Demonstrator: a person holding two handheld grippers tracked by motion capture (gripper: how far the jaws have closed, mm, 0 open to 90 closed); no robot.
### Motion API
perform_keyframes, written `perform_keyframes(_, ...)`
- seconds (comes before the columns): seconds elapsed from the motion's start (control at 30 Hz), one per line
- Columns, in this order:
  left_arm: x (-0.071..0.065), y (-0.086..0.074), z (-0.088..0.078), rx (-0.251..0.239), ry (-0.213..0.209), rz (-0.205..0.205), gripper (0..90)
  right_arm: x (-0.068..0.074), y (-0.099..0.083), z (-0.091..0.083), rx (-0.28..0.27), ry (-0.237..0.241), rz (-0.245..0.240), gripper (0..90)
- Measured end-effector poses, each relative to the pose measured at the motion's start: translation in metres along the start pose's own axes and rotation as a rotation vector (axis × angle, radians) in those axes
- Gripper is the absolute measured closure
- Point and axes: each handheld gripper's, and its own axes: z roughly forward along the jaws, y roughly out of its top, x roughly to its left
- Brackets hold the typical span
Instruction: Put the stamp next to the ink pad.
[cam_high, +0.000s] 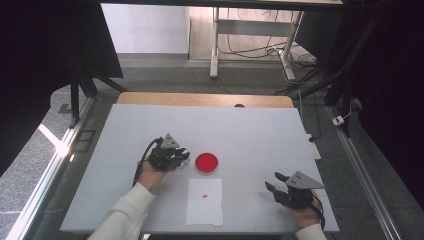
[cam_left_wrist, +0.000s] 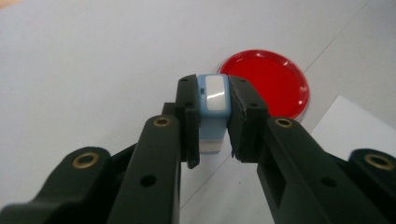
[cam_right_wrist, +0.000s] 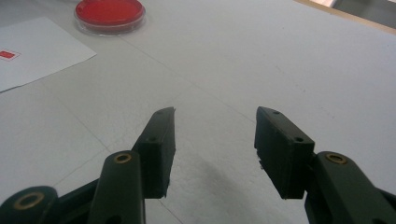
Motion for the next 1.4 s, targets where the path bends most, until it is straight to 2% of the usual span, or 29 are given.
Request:
perform_keyframes(0.3, 0.001, -0.003, 0.010, 0.027, 0.006, 0.000, 74.6, 0.000, 0.000, 0.000, 0.003, -0.004, 0.003, 47.5)
perform_keyframes(0.6, 0.001, -0.003, 0.010, 0.020, -0.003, 0.000, 73.4, 0.000, 0.000, 0.000, 0.006, -0.006, 0.004, 47.4)
perform_keyframes(0.7, 0.001, -0.003, 0.010, 0.018, -0.003, -0.003, 66.9, 0.000, 0.000, 0.000, 0.006, -0.008, 0.003, 47.4)
perform_keyframes(0.87, 0.000, -0.003, 0.005, -0.004, 0.011, -0.027, 45.5, -0.001, 0.000, 0.000, 0.004, -0.007, 0.004, 47.3)
perform_keyframes(1.0, 0.001, -0.003, -0.002, -0.030, -0.016, -0.043, 33.0, -0.001, 0.000, 0.000, 0.003, -0.005, 0.003, 47.1)
perform_keyframes(1.17, -0.003, -0.009, -0.016, -0.052, -0.034, -0.018, 30.9, -0.003, 0.000, -0.001, -0.008, 0.002, 0.010, 46.8)
perform_keyframes(1.4, -0.009, -0.021, -0.039, -0.099, -0.060, -0.002, 30.2, -0.006, 0.001, -0.001, -0.003, 0.010, -0.007, 46.2)
